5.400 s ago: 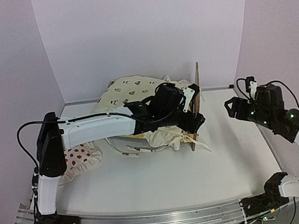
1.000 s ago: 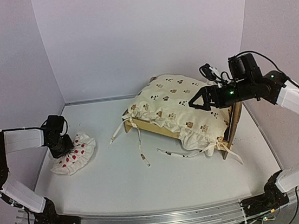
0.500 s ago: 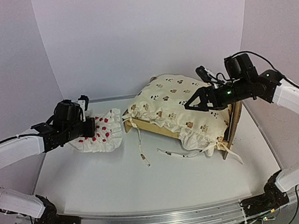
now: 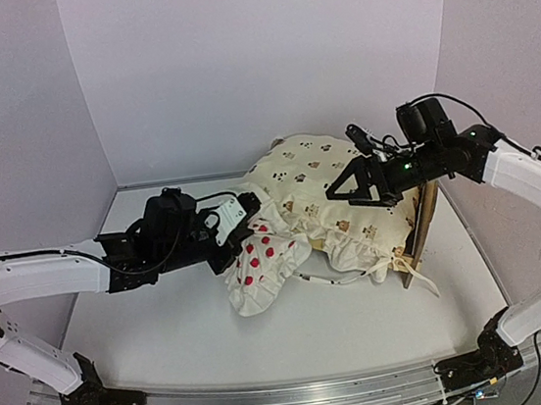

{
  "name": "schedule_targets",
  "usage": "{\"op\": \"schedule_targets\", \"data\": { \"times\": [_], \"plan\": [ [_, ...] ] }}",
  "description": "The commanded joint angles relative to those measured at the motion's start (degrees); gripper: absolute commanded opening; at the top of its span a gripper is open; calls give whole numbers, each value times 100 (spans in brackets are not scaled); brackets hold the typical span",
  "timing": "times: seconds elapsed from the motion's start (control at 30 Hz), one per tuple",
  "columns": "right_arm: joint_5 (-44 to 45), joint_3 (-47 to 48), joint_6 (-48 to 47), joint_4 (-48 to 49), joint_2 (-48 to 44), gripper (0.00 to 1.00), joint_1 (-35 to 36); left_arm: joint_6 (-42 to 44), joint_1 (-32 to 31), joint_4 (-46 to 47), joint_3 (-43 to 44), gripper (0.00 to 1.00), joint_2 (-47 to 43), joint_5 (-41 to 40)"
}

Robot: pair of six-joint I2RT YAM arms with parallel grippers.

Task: Set up the pet bed

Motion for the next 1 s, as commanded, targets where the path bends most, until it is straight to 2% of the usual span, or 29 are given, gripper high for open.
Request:
{"op": "schedule_targets", "data": {
  "times": [0.0,0.33,0.5,0.57,0.6,0.7,0.77,0.8,0.83,0.9,0.97],
  "plan": [
    [-523,296,424,85,313,98,20,889,-213,894,-68,0,-99,714],
    [-727,490,653,686,1188,98,537,1140,-361,1412,-174,0,-112,1854],
    [-694,652,450,704,1560,87,847,1141,-368,1560,-225,0,-133,2163],
    [-713,672,422,719,1648,78,913,1141,-371,1583,-239,0,-152,2221],
    [-731,671,420,742,1688,69,949,1140,-371,1591,-240,0,-145,2242],
    [-771,674,385,813,1726,38,1049,1121,-370,1606,-245,0,-128,2219],
    [-734,655,380,840,1697,19,1084,1067,-370,1658,-279,5,-138,2173],
    [-673,634,387,843,1671,8,1088,1019,-371,1696,-317,12,-167,2133],
    [-535,612,393,844,1617,2,1088,966,-371,1729,-358,22,-204,2096],
    [-246,580,380,837,1506,0,1091,807,-372,1824,-485,47,-341,1986],
    [259,589,327,803,1345,0,1088,664,-371,1938,-686,89,-539,1822]
  ]
}}
